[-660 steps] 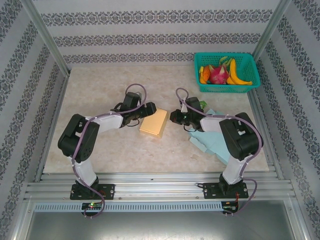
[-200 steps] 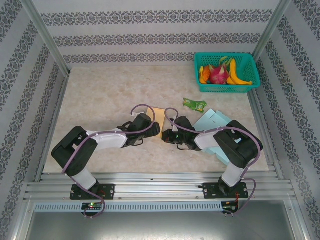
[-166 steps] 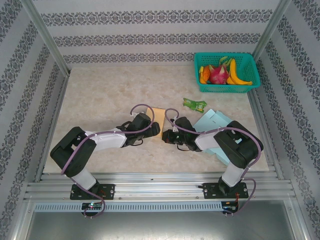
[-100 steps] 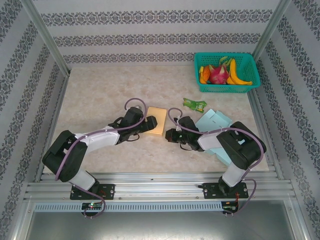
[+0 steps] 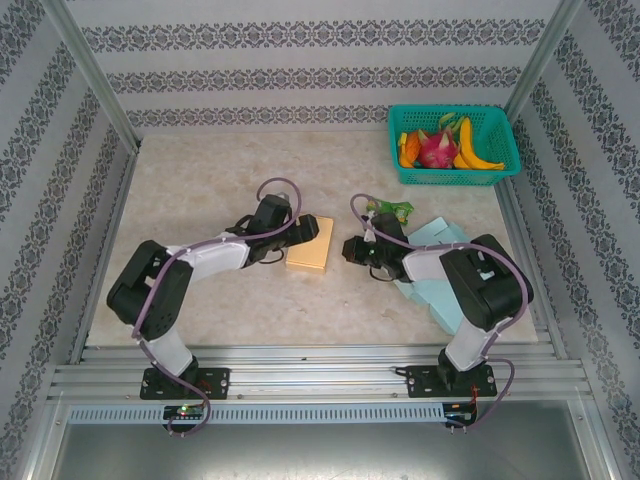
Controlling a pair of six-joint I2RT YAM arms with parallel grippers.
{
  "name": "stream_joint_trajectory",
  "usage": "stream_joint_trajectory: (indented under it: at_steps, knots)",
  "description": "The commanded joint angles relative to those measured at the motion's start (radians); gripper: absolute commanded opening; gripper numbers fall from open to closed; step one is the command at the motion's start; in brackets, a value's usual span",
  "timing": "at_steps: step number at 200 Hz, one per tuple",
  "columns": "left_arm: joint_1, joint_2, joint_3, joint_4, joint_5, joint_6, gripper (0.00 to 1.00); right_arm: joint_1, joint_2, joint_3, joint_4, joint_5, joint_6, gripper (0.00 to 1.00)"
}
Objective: Fold the paper box
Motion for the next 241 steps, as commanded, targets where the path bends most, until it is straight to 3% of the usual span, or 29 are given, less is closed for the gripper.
stream_joint_trajectory:
  at_steps: [1, 57, 112, 144, 185, 218, 241]
  knots:
    - [0.019, 0.072, 0.075, -0.027, 0.016, 0.049, 0.89, -0.005, 0.064, 0.08, -0.027, -0.055, -0.026, 0.0]
    - [0.017, 0.211, 0.205, -0.012, 0.139, 0.036, 0.89, 0.033, 0.178, 0.183, 0.022, -0.108, 0.015, 0.0]
    - [-0.003, 0.248, 0.26, 0.014, 0.267, 0.0, 0.88, 0.069, 0.212, 0.22, 0.093, -0.117, 0.064, 0.0]
    - [0.03, 0.252, 0.342, -0.104, 0.176, 0.042, 0.88, 0.094, 0.152, 0.138, 0.171, -0.035, 0.098, 0.0]
    - [0.122, 0.269, 0.451, -0.253, 0.057, 0.049, 0.89, 0.153, 0.042, 0.028, 0.149, 0.142, 0.065, 0.03]
    - [0.143, 0.145, 0.362, -0.324, -0.111, 0.041, 0.89, 0.141, -0.06, -0.027, 0.061, 0.234, -0.03, 0.17]
    - [0.141, 0.023, 0.206, -0.267, -0.098, 0.003, 0.89, 0.129, -0.092, -0.008, 0.007, 0.24, -0.076, 0.27]
